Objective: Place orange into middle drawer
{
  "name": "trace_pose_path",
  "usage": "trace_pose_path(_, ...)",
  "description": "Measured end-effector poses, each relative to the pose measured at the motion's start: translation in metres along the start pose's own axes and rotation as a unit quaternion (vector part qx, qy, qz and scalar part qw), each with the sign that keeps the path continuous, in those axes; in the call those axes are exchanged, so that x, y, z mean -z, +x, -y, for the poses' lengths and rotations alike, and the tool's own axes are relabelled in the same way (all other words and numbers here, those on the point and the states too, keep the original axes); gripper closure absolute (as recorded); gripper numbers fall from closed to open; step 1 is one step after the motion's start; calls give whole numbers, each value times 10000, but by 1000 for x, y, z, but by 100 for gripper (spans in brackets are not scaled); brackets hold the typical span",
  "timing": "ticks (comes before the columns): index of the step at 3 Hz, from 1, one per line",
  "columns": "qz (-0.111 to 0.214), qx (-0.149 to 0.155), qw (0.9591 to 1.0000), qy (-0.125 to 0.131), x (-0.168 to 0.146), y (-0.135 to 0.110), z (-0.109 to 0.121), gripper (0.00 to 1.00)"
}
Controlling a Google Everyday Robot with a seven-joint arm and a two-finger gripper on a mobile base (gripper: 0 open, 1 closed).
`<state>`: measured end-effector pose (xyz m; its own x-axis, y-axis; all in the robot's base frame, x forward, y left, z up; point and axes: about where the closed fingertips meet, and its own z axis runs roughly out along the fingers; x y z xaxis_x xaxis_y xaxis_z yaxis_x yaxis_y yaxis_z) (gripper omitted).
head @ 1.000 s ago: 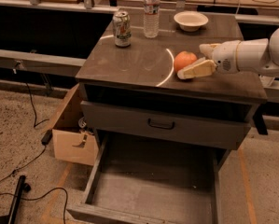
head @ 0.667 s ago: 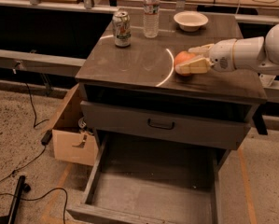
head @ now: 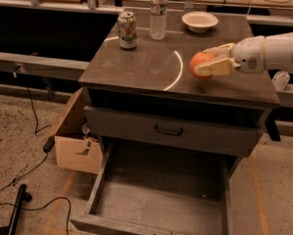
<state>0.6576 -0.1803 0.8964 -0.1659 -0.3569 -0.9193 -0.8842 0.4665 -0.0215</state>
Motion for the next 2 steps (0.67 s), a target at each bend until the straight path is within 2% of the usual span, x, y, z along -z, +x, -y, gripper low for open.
trace_pose_path(1,79,196,9995,-246,36,-18,-51,100)
trace_pose_path(2,79,196,9995,-247,36,-18,-51,100)
